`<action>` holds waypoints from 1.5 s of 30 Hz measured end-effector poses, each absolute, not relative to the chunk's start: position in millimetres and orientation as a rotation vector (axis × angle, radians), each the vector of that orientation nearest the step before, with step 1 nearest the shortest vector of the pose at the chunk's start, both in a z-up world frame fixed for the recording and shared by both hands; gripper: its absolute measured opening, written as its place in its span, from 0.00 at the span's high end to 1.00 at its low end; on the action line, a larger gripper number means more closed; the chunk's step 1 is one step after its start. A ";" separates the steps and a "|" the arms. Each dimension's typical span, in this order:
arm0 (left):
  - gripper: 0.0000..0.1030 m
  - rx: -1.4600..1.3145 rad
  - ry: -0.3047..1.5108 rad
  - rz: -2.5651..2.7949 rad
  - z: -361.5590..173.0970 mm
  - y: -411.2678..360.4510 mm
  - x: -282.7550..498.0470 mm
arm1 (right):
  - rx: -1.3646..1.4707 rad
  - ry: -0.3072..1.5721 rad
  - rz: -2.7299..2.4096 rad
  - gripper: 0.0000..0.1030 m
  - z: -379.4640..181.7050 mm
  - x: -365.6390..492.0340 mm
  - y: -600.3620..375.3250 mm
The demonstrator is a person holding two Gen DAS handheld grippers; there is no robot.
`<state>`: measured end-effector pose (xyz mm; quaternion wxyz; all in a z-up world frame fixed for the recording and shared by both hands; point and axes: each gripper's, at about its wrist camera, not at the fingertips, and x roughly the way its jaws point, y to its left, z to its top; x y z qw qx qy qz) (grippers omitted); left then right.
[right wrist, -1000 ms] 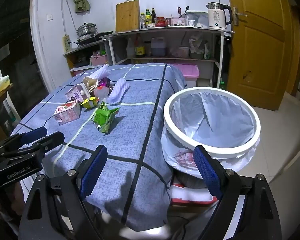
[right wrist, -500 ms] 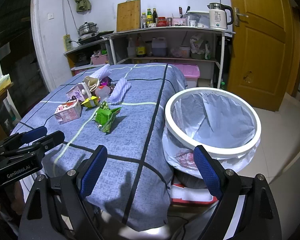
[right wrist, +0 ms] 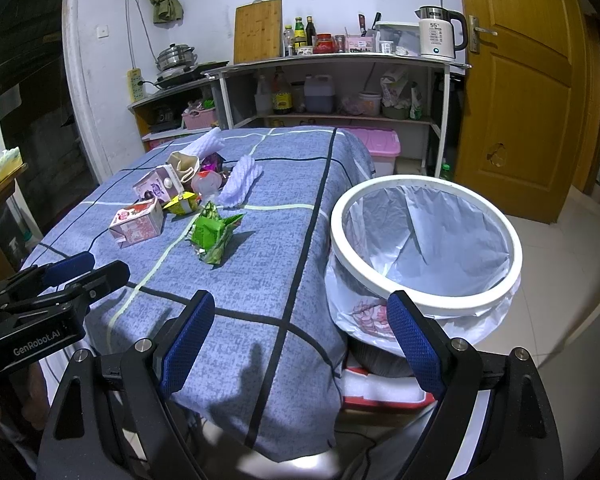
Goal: Collect trash
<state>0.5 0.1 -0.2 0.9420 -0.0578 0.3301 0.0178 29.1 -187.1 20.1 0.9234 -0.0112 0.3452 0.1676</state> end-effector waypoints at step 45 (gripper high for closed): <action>0.34 -0.126 0.672 0.033 1.8 -0.9 -2.6 | -0.029 0.707 0.346 0.14 20.1 29.5 -186.2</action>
